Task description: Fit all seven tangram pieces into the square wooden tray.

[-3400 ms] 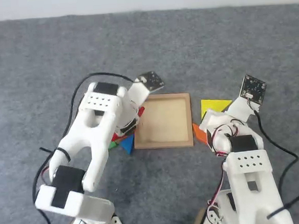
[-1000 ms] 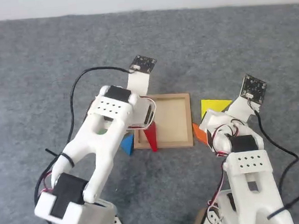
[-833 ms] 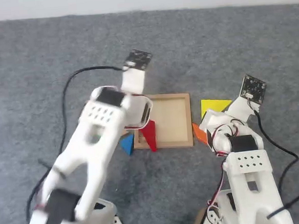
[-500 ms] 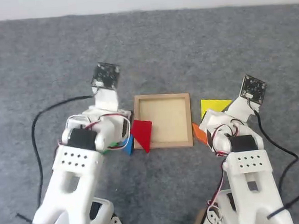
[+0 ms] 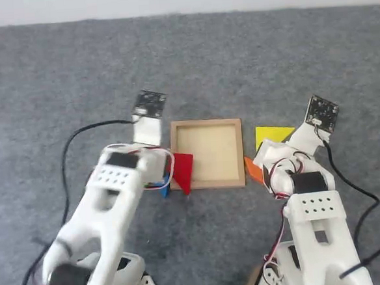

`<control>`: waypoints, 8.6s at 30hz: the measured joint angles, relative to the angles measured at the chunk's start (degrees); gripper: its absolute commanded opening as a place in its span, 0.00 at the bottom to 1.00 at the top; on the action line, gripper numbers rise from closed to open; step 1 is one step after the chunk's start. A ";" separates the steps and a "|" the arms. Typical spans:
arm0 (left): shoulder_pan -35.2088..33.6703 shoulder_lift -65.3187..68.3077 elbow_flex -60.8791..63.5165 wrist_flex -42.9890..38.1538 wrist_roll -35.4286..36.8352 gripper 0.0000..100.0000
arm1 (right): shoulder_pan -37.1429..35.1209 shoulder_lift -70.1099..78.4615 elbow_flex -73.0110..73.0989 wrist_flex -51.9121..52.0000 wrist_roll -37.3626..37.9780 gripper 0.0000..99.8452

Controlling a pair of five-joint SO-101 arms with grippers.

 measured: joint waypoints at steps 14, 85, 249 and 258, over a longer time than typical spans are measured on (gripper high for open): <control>0.53 15.91 -9.76 -0.88 2.02 0.01 | -1.49 0.00 0.00 0.00 2.81 0.12; 9.58 11.96 -11.96 -2.81 -1.41 0.01 | -11.16 0.00 6.95 -8.18 13.80 0.01; -3.87 -24.44 11.52 -14.15 1.32 0.01 | 1.49 77.45 -69.63 25.05 -8.88 0.12; -3.87 -24.44 11.52 -14.15 1.32 0.01 | 1.41 76.22 -69.63 25.23 15.03 0.12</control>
